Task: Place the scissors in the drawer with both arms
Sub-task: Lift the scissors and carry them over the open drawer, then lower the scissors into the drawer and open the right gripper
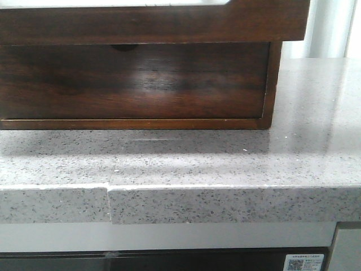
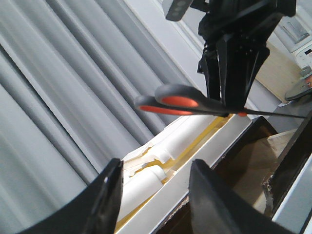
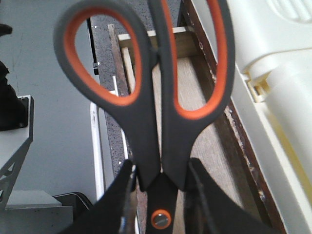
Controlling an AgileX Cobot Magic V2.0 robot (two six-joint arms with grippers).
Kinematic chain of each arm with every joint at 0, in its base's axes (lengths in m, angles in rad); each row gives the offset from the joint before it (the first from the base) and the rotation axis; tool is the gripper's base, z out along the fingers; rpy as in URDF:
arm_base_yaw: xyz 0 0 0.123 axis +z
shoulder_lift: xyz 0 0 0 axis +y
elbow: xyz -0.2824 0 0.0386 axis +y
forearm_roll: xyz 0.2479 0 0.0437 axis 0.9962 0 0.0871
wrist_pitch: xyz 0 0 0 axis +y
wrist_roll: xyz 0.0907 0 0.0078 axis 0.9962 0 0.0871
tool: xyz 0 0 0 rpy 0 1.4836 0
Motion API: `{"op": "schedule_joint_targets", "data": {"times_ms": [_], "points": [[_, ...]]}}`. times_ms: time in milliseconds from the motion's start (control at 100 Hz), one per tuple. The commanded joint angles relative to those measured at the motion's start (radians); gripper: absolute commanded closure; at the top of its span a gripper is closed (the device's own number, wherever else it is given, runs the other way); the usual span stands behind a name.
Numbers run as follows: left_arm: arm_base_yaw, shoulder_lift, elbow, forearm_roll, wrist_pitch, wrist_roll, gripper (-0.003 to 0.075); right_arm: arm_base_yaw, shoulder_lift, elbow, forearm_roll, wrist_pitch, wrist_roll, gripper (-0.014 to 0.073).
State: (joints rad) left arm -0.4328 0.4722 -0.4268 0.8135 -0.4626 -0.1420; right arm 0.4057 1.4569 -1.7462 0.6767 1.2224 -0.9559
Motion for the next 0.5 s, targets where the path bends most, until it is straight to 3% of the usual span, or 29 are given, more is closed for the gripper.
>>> {"op": "schedule_joint_targets", "data": {"times_ms": [0, 490], "points": [[-0.008, 0.003, -0.033, -0.038, -0.044, -0.014, 0.0420, 0.014, -0.006, -0.031, -0.002, -0.084, -0.010, 0.0662], [-0.008, 0.003, -0.033, -0.038, -0.044, -0.014, 0.0428, 0.025, 0.051, -0.031, -0.054, -0.087, -0.043, 0.0662]]}}
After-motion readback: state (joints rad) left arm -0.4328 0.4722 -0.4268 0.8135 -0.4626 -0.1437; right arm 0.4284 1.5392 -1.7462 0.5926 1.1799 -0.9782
